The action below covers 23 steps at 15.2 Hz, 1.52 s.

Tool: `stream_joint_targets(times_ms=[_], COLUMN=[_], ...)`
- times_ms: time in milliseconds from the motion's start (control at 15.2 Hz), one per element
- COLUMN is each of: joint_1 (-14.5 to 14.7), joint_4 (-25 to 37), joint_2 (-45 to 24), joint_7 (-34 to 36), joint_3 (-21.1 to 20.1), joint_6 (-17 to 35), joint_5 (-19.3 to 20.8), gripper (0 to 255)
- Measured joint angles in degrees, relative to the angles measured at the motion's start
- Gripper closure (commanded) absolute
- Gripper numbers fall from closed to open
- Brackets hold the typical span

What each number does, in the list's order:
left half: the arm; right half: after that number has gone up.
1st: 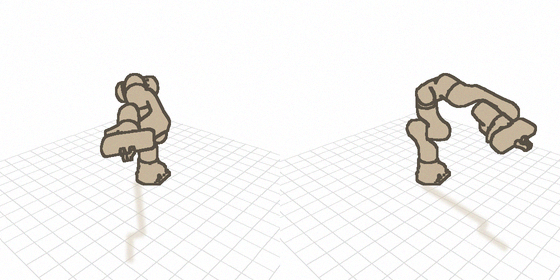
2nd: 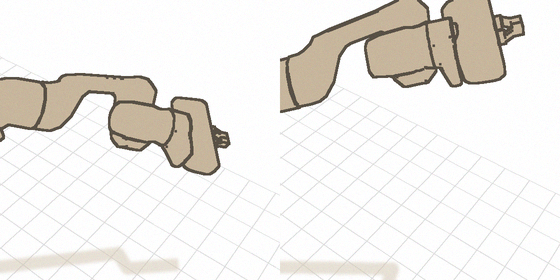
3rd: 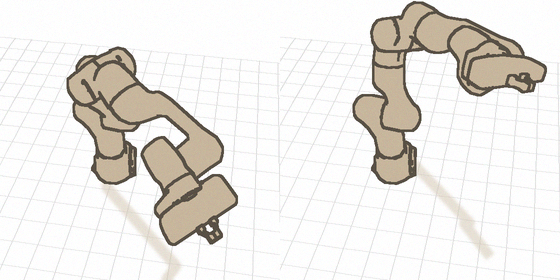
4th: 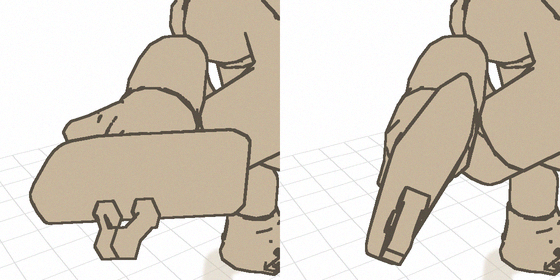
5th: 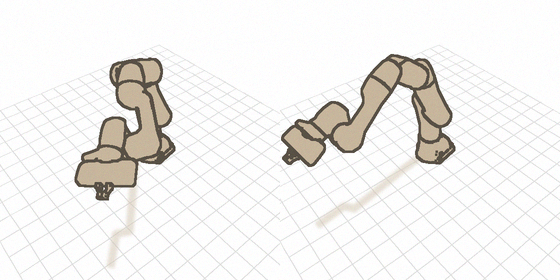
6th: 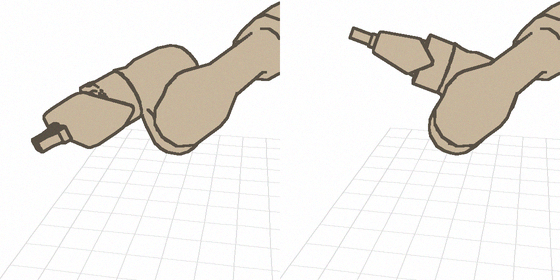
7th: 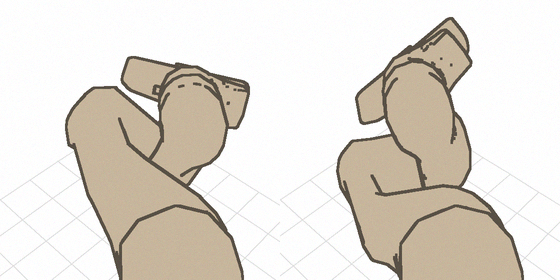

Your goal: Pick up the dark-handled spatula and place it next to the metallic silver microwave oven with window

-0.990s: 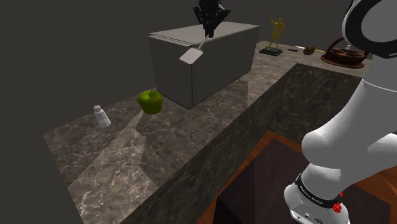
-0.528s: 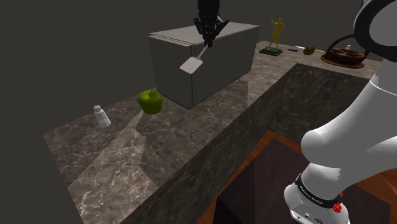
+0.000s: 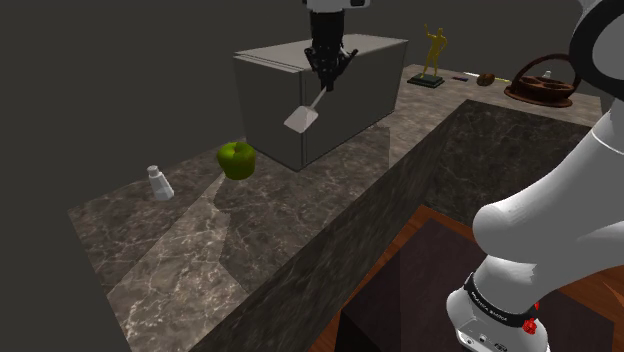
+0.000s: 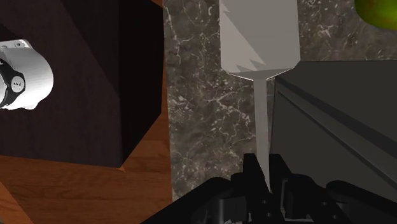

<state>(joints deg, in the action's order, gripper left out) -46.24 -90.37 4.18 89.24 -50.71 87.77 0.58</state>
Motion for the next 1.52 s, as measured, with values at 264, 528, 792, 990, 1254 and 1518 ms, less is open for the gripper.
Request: stream_joint_targets(times_ms=[264,528,792,990,1254,1518], joint_1=[-0.1,-0.2,-0.1,0.0,0.1,0.2], joint_4=[-4.0,-8.2,-11.7,-14.3,-17.3,-20.4], joint_2=[1.2,2.5,2.8,3.3,3.3,3.4], joint_7=[-0.5,-1.3,-1.3,-1.4,-1.3,-1.2], joint_3=[0.4,0.9,0.9,1.0,0.8,0.7], joint_6=[3.3,6.6,9.9,12.1,15.2,18.2], joint_5=[-0.9,-1.9,-2.1,-2.5,-2.5,-2.6], gripper=[255,255,255,255,255,255])
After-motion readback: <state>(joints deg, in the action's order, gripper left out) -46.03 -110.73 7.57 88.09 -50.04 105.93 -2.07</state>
